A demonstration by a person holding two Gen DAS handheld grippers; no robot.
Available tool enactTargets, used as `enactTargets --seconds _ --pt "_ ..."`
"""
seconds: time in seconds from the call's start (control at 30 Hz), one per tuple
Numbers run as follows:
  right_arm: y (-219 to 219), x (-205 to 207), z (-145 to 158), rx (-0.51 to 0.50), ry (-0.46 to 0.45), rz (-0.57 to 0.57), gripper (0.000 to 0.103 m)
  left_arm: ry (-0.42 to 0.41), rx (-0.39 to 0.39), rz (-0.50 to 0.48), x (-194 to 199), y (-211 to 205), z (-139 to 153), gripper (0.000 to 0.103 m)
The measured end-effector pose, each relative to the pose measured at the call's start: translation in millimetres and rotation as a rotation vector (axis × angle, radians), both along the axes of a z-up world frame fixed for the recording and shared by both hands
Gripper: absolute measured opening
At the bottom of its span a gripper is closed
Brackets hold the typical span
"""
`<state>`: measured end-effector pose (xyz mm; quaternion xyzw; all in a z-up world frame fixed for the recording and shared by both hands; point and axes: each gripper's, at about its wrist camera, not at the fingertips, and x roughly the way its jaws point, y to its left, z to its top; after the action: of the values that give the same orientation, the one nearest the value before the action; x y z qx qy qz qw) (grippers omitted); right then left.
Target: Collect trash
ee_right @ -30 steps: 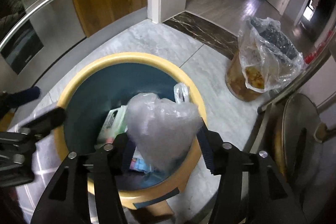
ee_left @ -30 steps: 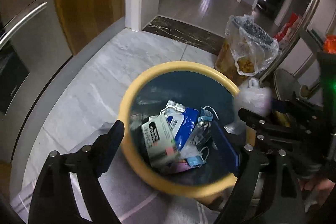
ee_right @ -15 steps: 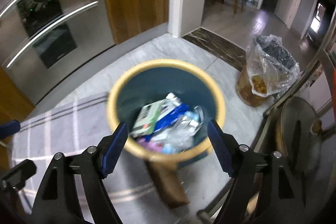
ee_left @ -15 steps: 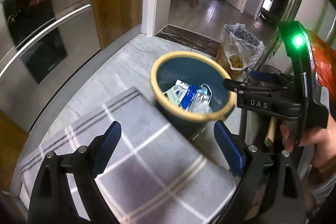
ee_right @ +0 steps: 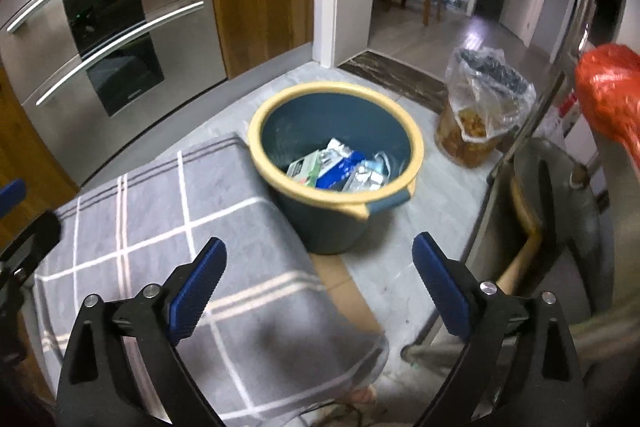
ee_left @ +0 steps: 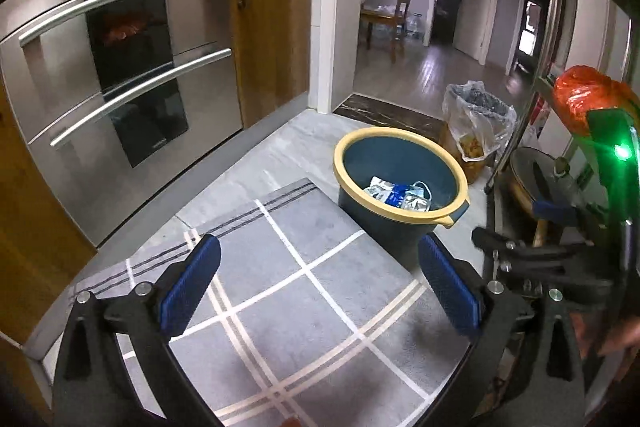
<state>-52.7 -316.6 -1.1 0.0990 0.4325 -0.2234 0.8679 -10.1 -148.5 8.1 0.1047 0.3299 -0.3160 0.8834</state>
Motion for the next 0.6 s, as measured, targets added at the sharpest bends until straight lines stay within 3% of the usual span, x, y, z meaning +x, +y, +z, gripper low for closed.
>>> enactTargets --seconds 0.13,0.33,0.6 --pt "2 -4 0 -0.026 -0.009 -0.027 0.094 -0.038 0.018 -0.018 -3 -6 -4 0.097" --pt "-8 -8 -2 -0.04 -0.015 -0.098 0.095 -0.029 -0.017 -0.054 -4 -6 -5 0.097" --pt "-9 -5 -8 -0.047 0.009 -0.094 0.095 -0.02 0.003 -0.053 -1 -11 -9 0.097"
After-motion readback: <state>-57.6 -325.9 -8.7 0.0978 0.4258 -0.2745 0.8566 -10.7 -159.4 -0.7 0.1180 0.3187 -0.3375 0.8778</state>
